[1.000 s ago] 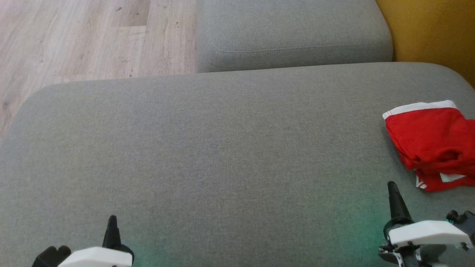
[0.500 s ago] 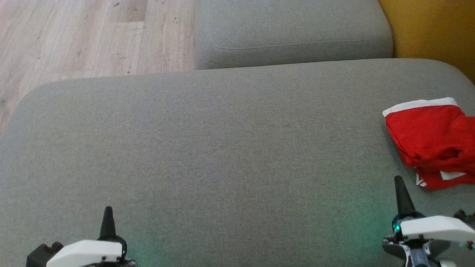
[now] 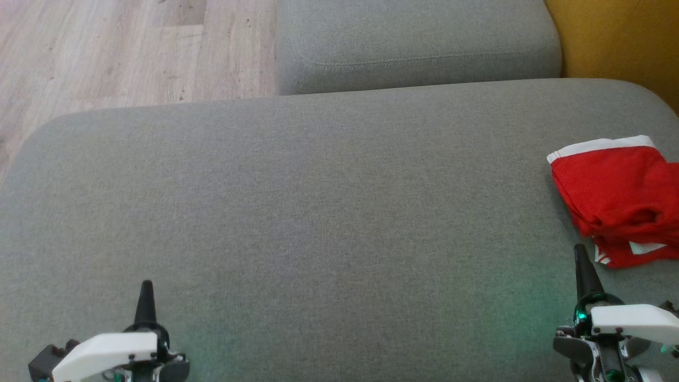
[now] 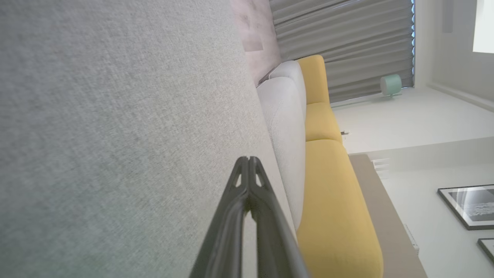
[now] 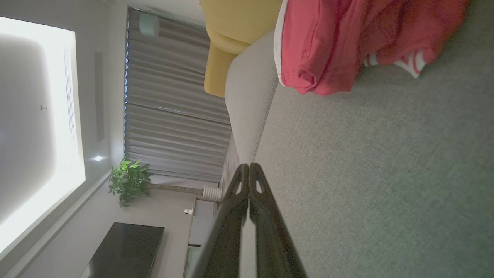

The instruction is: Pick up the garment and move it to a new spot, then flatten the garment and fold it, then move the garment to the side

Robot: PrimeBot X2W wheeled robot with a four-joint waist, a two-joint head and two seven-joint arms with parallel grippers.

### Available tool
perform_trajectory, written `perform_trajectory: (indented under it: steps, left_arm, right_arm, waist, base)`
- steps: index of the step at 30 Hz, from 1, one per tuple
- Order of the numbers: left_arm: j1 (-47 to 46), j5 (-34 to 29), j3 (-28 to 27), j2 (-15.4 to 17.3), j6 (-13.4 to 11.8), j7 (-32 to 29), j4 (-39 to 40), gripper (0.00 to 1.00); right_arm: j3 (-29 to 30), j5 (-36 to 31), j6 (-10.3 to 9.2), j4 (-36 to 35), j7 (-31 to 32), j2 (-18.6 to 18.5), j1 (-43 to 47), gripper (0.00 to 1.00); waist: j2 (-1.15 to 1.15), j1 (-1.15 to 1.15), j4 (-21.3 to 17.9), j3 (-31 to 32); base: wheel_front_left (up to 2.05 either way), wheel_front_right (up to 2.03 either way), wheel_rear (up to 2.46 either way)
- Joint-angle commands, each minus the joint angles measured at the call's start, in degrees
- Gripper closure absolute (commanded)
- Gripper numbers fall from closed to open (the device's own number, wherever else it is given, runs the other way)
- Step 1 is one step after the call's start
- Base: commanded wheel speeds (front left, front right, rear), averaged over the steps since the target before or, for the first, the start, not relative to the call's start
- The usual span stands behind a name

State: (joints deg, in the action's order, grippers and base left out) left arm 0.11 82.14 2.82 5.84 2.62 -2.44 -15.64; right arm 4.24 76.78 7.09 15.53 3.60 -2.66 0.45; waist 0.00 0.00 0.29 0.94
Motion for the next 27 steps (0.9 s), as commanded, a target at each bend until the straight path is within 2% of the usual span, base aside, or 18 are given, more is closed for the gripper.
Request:
perform_trajectory:
  steps: [1, 22, 27]
  left_arm:
    - [-3.64, 1.29, -2.92, -0.16, 0.92, -0.41, 1.64, 1.0]
    - [-6.28, 10.25, -9.06, -2.73, 4.87, -3.82, 1.58, 1.0]
    - [-6.28, 10.23, -9.09, -2.74, 4.87, -3.84, 1.58, 1.0]
  right_arm:
    - [-0.59, 1.95, 0.33, -1.77, 0.52, -1.03, -3.97, 1.0]
    - [1.21, 16.28, 0.4, -1.56, 2.02, -1.01, -6.54, 1.0]
    - [1.28, 16.22, 0.4, -1.56, 2.08, -0.95, -6.54, 1.0]
  waist:
    - [0.0, 0.0, -0.02, -0.08]
    - [0.0, 0.0, -0.29, -1.12]
    - [0.0, 0.0, -0.29, -1.12]
  base:
    - [0.0, 0.0, 0.0]
    - [0.0, 0.0, 0.0]
    - [0.0, 0.0, 0.0]
